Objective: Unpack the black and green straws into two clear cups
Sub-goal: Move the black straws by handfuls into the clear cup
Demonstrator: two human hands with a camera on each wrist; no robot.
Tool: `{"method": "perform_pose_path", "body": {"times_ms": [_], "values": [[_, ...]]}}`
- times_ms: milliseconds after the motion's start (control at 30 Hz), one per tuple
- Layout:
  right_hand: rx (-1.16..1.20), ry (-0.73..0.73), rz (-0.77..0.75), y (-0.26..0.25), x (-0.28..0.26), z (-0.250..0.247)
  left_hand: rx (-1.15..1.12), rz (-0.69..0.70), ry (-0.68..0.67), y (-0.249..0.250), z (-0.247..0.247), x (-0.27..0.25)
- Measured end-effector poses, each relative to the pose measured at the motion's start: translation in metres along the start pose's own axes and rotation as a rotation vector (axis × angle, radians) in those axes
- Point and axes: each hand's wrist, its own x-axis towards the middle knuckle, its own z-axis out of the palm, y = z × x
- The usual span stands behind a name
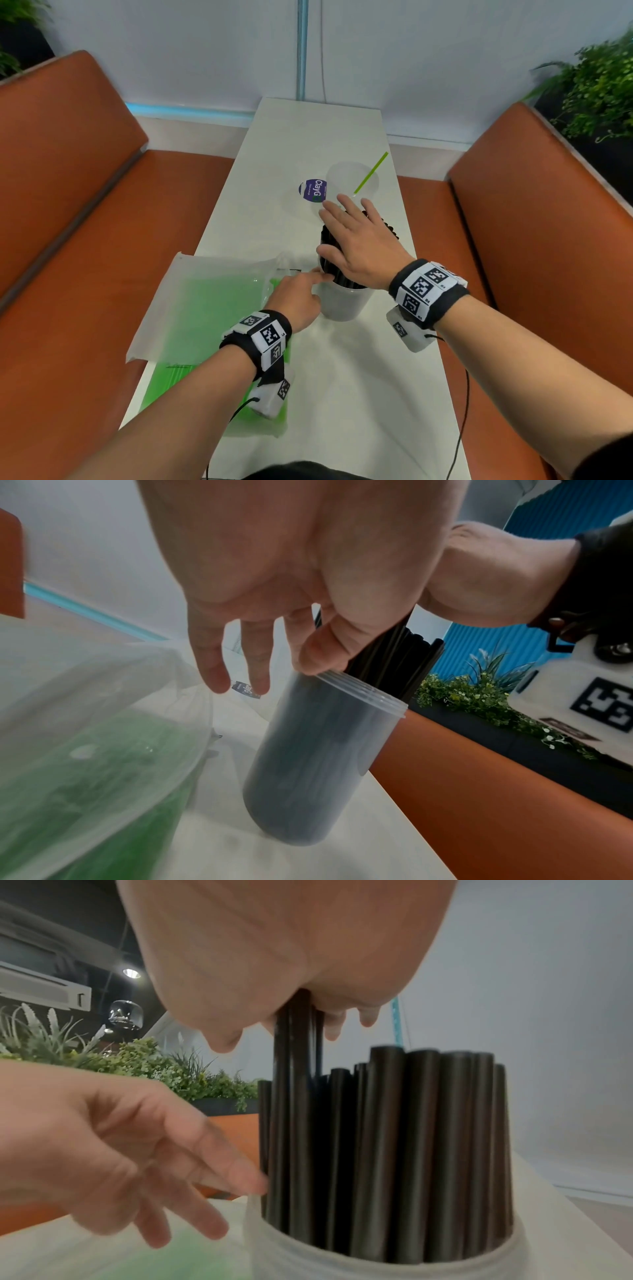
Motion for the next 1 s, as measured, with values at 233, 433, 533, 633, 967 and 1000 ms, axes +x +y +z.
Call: {"method": "perform_pose_path", "body": {"times_ms": [233,433,533,633,967,1000], "values": [[-0.045,-0.111,0.04,-0.01,-0.009,0.019,0.05,-0.016,-0.002,0.002,-0.002,-0.003],[-0.056,-0.156,0.066,-0.013,-0.007,0.023,0.07,-0.051,-0.006,0.004,-0.003,-0.003],[0.049,-0.165,0.07,-0.01,-0.007,0.022,0.071,-0.061,0.002,0.005,-0.002,-0.005],[0.11,-0.074,0.146,-0.008,-0.005,0.023,0.054,-0.029,-0.003,0.007,-0.002,-0.007],[-0.056,0.017,0.265,-0.02,0.008,0.034,0.046,-0.019,-0.017,0.006,-0.005,-0.007],[-0.06,0.023,0.26,-0.021,0.006,0.036,0.047,-0.021,-0.013,0.005,-0.004,-0.008]]}}
